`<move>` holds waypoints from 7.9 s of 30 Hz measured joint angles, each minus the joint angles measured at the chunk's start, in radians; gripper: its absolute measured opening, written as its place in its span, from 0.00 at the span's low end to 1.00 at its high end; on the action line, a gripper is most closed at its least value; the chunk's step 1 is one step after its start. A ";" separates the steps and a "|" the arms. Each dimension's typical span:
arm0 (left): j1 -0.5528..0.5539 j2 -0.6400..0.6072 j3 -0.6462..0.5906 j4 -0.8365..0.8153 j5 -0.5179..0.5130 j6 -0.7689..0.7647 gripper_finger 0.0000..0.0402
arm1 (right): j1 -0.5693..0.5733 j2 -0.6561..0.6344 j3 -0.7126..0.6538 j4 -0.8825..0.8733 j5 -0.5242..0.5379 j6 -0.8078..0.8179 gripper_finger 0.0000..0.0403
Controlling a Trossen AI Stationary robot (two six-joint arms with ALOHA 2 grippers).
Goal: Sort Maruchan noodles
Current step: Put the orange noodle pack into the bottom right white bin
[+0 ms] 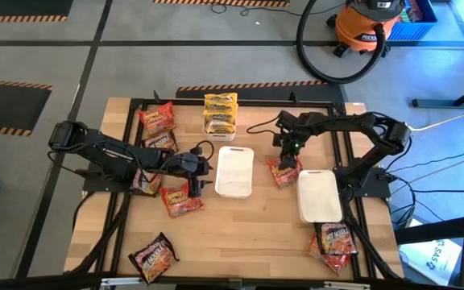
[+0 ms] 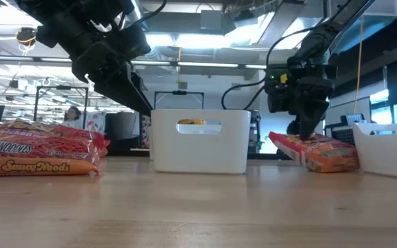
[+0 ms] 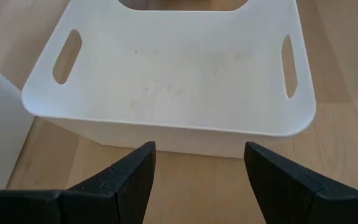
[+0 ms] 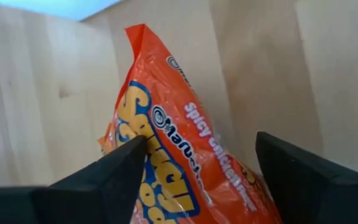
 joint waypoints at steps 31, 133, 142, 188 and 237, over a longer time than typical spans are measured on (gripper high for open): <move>0.000 0.000 0.000 0.004 -0.004 0.025 0.60 | -0.001 0.000 0.117 -0.049 0.073 -0.056 0.02; 0.000 0.000 0.000 0.004 0.000 0.044 0.60 | 0.019 0.196 0.155 -0.123 -0.108 -0.107 0.19; 0.000 0.000 0.000 0.004 -0.003 0.044 0.60 | 0.019 0.130 0.154 -0.121 -0.040 -0.111 0.11; 0.000 0.000 0.000 0.012 -0.012 0.044 0.60 | 0.785 -0.616 0.059 -0.453 0.768 0.726 0.09; -0.001 0.000 0.000 0.030 -0.011 0.020 0.60 | 0.699 -0.513 -0.172 -0.388 0.977 0.726 0.09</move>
